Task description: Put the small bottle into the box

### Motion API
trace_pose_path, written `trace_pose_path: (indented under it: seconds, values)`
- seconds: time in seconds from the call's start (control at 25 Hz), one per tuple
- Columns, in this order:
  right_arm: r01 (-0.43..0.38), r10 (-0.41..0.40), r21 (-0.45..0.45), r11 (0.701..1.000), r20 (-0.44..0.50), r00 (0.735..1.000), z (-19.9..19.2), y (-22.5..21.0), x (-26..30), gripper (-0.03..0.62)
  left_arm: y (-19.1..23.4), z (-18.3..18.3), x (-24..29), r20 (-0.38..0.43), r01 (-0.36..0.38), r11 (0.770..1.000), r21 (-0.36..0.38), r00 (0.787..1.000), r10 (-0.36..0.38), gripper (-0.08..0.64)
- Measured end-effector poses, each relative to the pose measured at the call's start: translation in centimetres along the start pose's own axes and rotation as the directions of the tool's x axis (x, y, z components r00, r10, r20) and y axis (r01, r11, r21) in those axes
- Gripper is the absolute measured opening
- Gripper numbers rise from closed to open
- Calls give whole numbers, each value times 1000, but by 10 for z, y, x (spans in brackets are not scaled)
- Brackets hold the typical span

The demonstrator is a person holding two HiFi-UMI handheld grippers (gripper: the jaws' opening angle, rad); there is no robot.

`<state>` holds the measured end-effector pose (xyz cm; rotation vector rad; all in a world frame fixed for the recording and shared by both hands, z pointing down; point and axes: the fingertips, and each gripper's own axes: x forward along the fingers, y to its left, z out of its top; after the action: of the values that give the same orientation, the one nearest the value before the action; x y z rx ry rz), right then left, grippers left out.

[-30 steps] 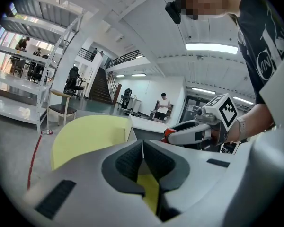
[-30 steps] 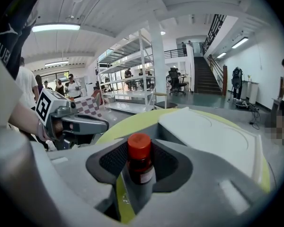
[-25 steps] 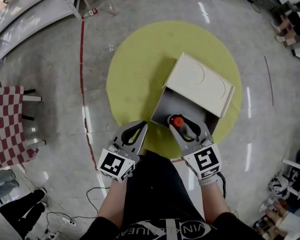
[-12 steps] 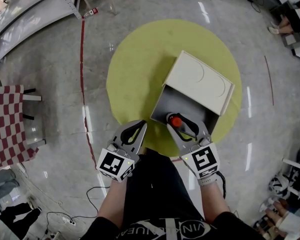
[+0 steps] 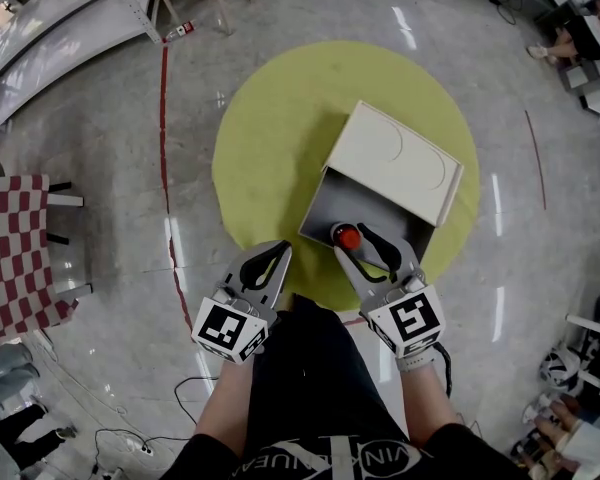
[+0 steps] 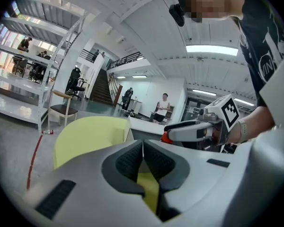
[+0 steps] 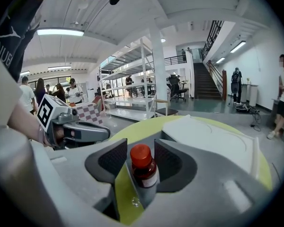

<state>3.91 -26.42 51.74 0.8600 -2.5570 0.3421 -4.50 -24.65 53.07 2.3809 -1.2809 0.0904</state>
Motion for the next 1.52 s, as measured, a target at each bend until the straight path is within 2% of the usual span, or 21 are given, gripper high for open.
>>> trace_pose_path:
  seconds: [0.32, 0.48, 0.88, 1.52]
  values:
    - [41, -43, 51, 998, 54, 998, 14, -9, -16, 164, -3, 7, -2, 12, 10, 1000, 19, 1000, -10, 14]
    - [54, -58, 67, 996, 71, 996, 20, -11, -24, 141, -4, 16, -1, 21, 20, 999, 34, 1000, -21, 14]
    - [93, -103, 86, 992, 119, 988, 41, -17, -43, 8, -13, 41, 4, 39, 50, 997, 61, 998, -53, 14]
    - [118, -149, 158, 980, 199, 969, 69, -23, -75, 8, -28, 81, 6, 84, 82, 991, 102, 992, -91, 14]
